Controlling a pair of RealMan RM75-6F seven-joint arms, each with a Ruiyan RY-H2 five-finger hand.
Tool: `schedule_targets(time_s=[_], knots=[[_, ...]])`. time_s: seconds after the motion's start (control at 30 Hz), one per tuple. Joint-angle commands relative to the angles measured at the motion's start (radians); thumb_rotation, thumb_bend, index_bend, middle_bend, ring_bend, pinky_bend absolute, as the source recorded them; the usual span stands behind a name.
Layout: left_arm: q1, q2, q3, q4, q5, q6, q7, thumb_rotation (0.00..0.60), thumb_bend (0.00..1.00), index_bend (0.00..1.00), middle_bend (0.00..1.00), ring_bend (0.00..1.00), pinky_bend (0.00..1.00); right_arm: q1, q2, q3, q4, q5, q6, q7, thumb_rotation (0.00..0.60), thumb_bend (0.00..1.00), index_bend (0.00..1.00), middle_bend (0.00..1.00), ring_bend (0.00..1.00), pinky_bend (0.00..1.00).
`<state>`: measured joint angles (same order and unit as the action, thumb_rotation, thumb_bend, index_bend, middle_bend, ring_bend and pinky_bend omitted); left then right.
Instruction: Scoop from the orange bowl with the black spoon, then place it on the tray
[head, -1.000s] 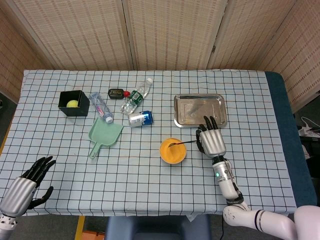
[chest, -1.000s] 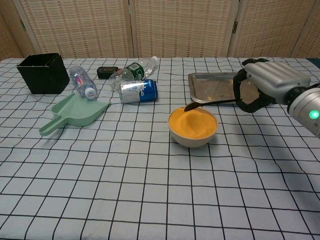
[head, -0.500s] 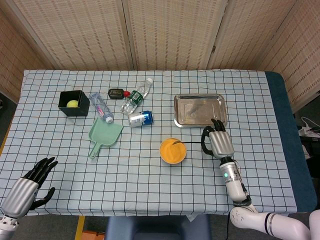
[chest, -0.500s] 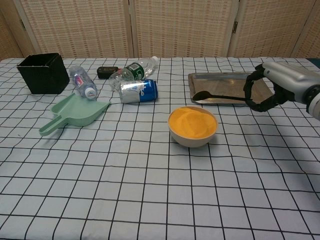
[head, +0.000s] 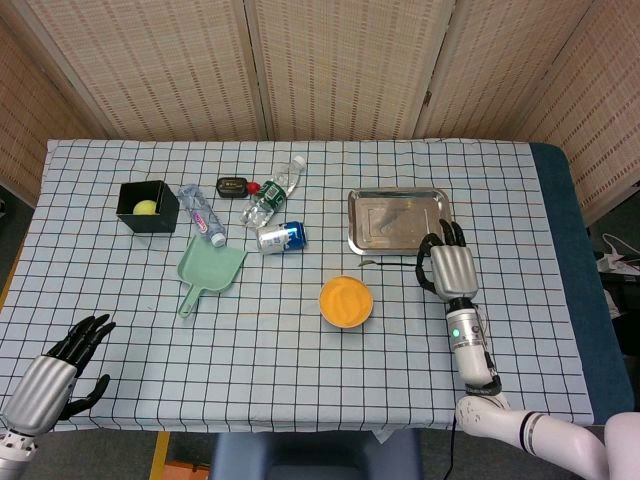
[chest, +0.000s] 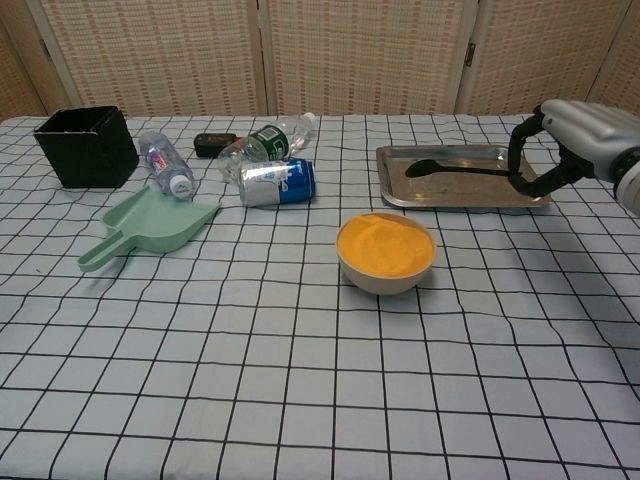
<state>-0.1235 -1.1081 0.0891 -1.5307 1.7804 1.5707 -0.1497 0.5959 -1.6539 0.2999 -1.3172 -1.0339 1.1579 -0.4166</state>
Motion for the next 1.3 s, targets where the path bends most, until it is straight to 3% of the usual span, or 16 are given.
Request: schedule_targets(time_s=[0.03, 0.4, 0.63, 0.7, 0.83, 0.97, 1.07, 1.3], knots=[[-0.002, -0.002, -0.001, -0.001, -0.001, -0.004, 0.002, 0.600, 0.44, 0.00, 0.01, 0.02, 0.32, 0.049, -0.047, 0.048, 0.124, 0.046, -0.001, -0.052, 0.600, 0.94, 1.00, 0.32, 0.01, 0.01], [-0.008, -0.006, -0.006, 0.000, -0.020, -0.024, 0.005, 0.600, 0.45, 0.00, 0.01, 0.02, 0.32, 0.224, -0.266, 0.140, 0.641, 0.136, -0.161, -0.016, 0.600, 0.94, 1.00, 0.32, 0.01, 0.01], [-0.011, -0.007, -0.011, 0.008, -0.038, -0.034, 0.000, 0.600, 0.44, 0.00, 0.01, 0.02, 0.32, 0.284, -0.362, 0.145, 0.838, 0.115, -0.236, 0.069, 0.600, 0.94, 0.97, 0.32, 0.01, 0.01], [-0.013, -0.008, -0.012, 0.009, -0.040, -0.038, -0.002, 0.600, 0.44, 0.00, 0.01, 0.02, 0.32, 0.292, -0.375, 0.151, 0.870, 0.113, -0.253, 0.098, 0.600, 0.94, 0.88, 0.32, 0.01, 0.01], [-0.014, -0.009, -0.013, 0.011, -0.041, -0.040, -0.002, 0.600, 0.44, 0.00, 0.01, 0.02, 0.32, 0.298, -0.385, 0.155, 0.903, 0.103, -0.277, 0.144, 0.600, 0.91, 0.56, 0.29, 0.01, 0.01], [-0.014, -0.009, -0.011, 0.010, -0.040, -0.040, 0.000, 0.600, 0.44, 0.00, 0.01, 0.02, 0.32, 0.293, -0.377, 0.153, 0.911, 0.088, -0.280, 0.167, 0.600, 0.71, 0.23, 0.21, 0.01, 0.01], [-0.014, -0.009, -0.011, 0.009, -0.038, -0.039, 0.002, 0.600, 0.44, 0.00, 0.01, 0.02, 0.32, 0.284, -0.361, 0.160, 0.895, 0.091, -0.289, 0.167, 0.600, 0.56, 0.03, 0.17, 0.00, 0.01], [-0.012, -0.009, -0.010, 0.006, -0.034, -0.033, 0.006, 0.600, 0.44, 0.00, 0.01, 0.02, 0.32, 0.227, -0.286, 0.159, 0.760, 0.068, -0.227, 0.204, 0.600, 0.37, 0.00, 0.11, 0.00, 0.01]])
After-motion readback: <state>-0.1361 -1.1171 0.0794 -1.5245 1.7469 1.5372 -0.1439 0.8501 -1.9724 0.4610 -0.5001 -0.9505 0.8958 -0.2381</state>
